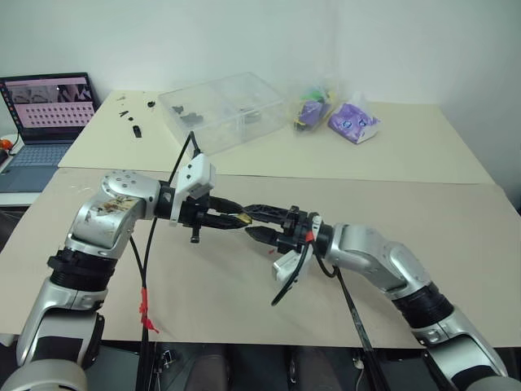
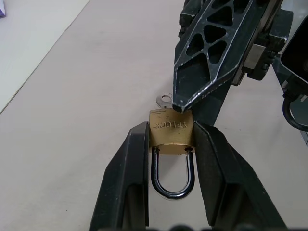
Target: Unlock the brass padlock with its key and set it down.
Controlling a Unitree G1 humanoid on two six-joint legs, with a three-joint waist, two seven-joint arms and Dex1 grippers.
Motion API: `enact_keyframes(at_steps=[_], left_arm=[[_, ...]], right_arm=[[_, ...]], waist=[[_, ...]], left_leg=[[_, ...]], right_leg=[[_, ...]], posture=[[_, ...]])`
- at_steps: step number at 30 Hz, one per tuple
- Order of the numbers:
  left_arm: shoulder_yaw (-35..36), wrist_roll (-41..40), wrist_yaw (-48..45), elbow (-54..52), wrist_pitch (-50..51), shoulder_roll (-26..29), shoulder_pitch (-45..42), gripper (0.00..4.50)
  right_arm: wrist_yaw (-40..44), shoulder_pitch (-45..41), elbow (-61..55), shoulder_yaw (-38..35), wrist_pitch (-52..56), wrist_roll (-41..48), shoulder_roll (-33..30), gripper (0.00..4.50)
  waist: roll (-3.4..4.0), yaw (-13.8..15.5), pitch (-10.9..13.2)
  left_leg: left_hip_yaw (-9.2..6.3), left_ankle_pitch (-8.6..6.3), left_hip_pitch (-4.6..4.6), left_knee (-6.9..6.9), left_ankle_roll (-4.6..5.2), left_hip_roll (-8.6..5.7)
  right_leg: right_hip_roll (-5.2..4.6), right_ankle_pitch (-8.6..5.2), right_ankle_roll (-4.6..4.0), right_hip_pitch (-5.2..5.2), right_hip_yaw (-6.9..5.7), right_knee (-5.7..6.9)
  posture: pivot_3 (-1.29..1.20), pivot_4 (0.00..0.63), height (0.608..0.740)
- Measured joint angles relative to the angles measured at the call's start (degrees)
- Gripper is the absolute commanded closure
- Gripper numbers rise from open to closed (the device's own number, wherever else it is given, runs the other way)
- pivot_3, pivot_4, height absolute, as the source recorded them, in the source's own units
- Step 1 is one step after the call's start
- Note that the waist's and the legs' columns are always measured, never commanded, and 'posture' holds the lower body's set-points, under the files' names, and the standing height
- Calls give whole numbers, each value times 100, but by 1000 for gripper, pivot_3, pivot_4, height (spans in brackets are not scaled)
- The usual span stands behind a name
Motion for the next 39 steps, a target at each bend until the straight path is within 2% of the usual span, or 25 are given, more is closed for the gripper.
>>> enact_keyframes(at_steps=[1,4,7,8,22,24,31,33,39], left_arm=[[0,0,0,0,-30,0,0,3660],[0,0,-1,0,-60,0,0,3660],[-28,15,0,28,-60,-1,0,3660],[-26,12,1,30,-60,1,0,3660],[-26,2,-11,33,-35,10,0,3660],[-19,-16,-15,34,-13,10,0,2645],[43,-258,-122,-2,75,3,0,185],[73,-268,-112,-3,75,3,0,0],[278,-551,-3,-16,359,-8,-107,0]], right_arm=[[10,0,6,10,0,0,0,2013],[36,-3,48,30,0,0,2,2974],[12,-47,61,26,2,11,22,4129],[10,-48,62,24,3,11,22,4376],[62,-54,87,19,21,62,48,4419],[70,-54,87,16,23,79,48,4419],[171,-53,161,31,32,85,55,4419],[184,-53,168,31,33,90,58,4419],[202,-52,171,31,48,121,94,4419]], waist=[[0,0,0],[0,0,0],[0,0,0],[0,0,0],[0,0,0],[0,0,0],[0,-1,0],[0,-1,0],[0,-1,0]], left_leg=[[0,0,0,0,0,0],[0,0,0,0,0,0],[0,0,0,0,0,0],[0,0,0,0,0,0],[0,0,0,0,0,0],[0,0,0,0,0,0],[0,0,0,0,0,0],[0,0,0,0,0,0],[-1,0,0,0,0,0]], right_leg=[[0,0,0,0,0,0],[0,0,0,0,0,0],[0,0,0,0,0,0],[0,0,0,0,0,0],[0,0,0,0,0,0],[0,0,0,0,0,0],[0,0,0,0,0,0],[0,0,0,0,0,0],[1,0,0,0,-1,1]], posture=[[0,150,726],[0,150,726],[0,150,726],[0,150,726],[0,150,726],[0,150,726],[0,150,726],[0,150,726],[0,150,726]])
